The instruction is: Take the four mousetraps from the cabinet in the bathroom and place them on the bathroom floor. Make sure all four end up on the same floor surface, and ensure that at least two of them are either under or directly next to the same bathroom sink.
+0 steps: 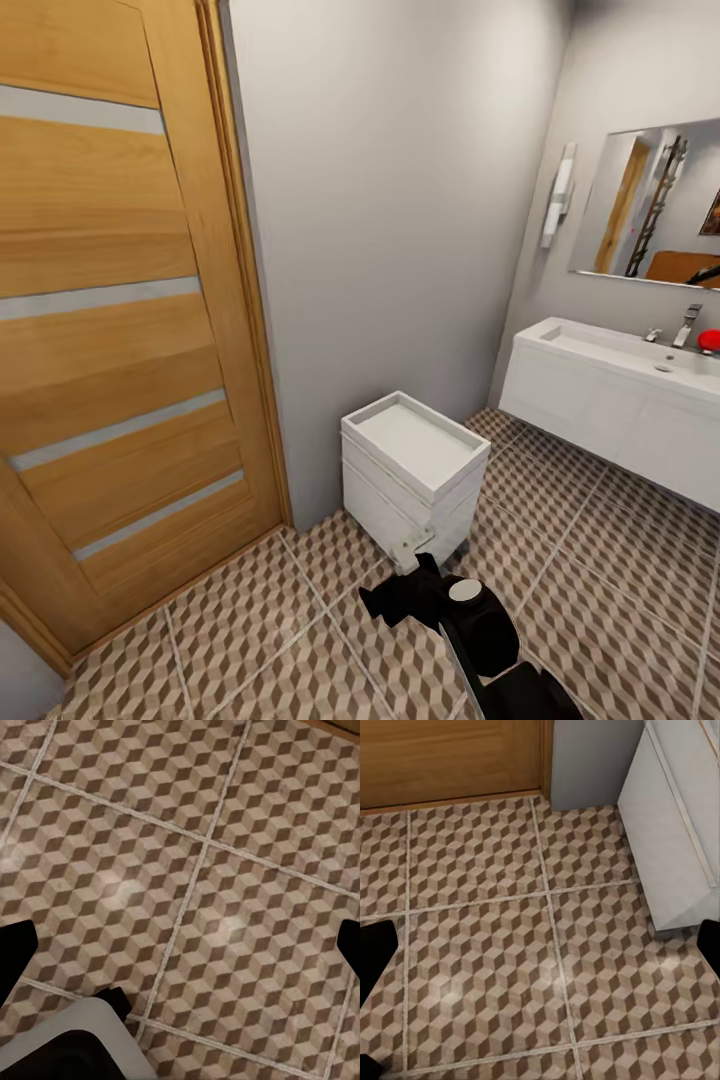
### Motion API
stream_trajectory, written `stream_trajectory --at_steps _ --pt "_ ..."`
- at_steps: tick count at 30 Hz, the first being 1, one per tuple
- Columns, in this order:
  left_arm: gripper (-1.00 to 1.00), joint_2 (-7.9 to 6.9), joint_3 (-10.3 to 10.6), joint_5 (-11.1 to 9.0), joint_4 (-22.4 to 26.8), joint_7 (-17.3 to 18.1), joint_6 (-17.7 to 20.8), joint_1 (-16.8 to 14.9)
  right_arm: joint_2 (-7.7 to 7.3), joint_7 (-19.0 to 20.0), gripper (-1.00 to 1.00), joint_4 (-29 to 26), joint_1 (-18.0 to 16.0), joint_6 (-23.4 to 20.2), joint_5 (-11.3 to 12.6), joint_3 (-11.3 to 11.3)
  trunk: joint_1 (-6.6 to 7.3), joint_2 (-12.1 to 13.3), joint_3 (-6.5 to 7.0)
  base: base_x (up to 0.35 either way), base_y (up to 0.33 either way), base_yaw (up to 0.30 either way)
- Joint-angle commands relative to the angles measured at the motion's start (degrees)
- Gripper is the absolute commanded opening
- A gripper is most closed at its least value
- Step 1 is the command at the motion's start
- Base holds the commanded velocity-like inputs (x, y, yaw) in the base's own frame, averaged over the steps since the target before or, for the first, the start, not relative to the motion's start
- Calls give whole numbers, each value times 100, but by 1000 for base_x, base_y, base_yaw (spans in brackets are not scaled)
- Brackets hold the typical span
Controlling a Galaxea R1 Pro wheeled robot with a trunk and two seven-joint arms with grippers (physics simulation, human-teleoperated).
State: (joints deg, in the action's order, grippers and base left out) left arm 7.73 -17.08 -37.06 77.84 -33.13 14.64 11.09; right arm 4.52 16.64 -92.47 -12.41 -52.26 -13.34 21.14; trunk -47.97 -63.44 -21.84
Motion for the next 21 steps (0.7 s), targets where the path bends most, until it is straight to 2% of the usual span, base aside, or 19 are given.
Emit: stream_trajectory --at_steps 1,3,5,9,21 --pt "100 -5 28 -44 17 -15 -12 4 -16 4 100 0 -4 -2 8 -4 23 42 15 0 0 278" --pt "100 -4 44 -17 27 -19 -14 5 -19 4 100 0 -5 -2 9 -4 67 122 44 0 0 276" --pt "100 -2 127 118 47 -32 -29 6 -24 9 100 -1 -6 -3 14 -6 111 202 72 0 0 268" --pt "100 -3 190 198 28 -27 -30 5 -20 8 100 -3 -6 -3 15 -1 199 363 129 0 0 267" --pt "100 -12 208 247 -231 78 -33 -1 -11 5 100 0 -7 -4 -1 2 462 844 312 0 0 271"
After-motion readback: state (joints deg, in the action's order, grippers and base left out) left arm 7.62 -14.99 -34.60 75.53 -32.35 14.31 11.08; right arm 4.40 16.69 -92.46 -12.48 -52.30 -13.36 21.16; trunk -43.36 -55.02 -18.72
